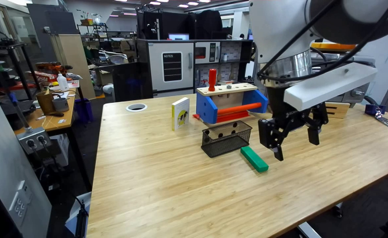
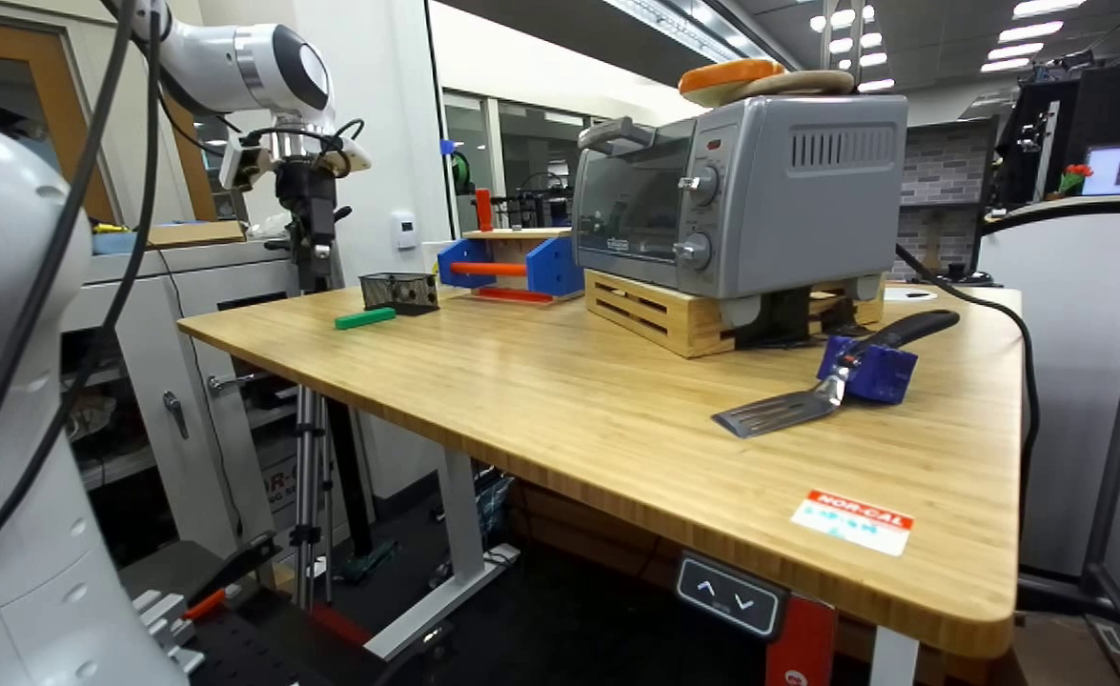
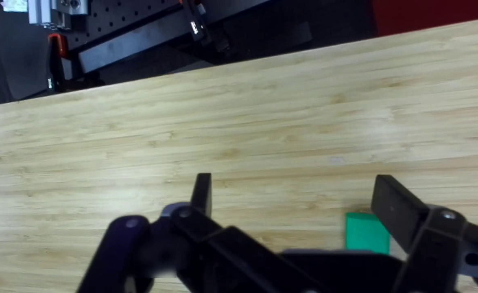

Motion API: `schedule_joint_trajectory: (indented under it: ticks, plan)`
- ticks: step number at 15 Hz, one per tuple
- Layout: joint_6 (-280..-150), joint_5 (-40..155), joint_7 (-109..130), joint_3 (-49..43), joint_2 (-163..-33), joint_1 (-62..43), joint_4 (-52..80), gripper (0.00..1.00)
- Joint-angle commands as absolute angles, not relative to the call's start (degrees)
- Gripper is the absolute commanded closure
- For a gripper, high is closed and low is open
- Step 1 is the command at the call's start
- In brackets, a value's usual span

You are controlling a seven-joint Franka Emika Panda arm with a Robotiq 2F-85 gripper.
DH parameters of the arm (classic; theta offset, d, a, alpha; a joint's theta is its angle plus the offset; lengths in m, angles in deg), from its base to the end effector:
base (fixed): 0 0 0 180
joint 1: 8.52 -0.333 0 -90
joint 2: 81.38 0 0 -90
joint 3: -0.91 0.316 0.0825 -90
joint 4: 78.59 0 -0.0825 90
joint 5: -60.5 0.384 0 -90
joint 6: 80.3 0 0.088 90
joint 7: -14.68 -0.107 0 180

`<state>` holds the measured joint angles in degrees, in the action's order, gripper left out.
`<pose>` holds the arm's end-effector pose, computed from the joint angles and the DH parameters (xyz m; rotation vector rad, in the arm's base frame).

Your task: Place the green block in the black box

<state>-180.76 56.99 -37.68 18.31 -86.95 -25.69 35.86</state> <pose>0.4437 0.2962 0.3909 2.8422 -0.4086 -0.3253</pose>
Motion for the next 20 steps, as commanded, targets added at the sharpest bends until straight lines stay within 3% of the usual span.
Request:
schedule_joint_trajectory:
  ticks: [1,20]
  plan:
    - [-180.49,56.44,-39.41,17.83,-90.52,-27.1,29.93,0.0]
    - [-194.66,57.35,-36.02,14.97,-94.25,-27.49,29.13,0.0]
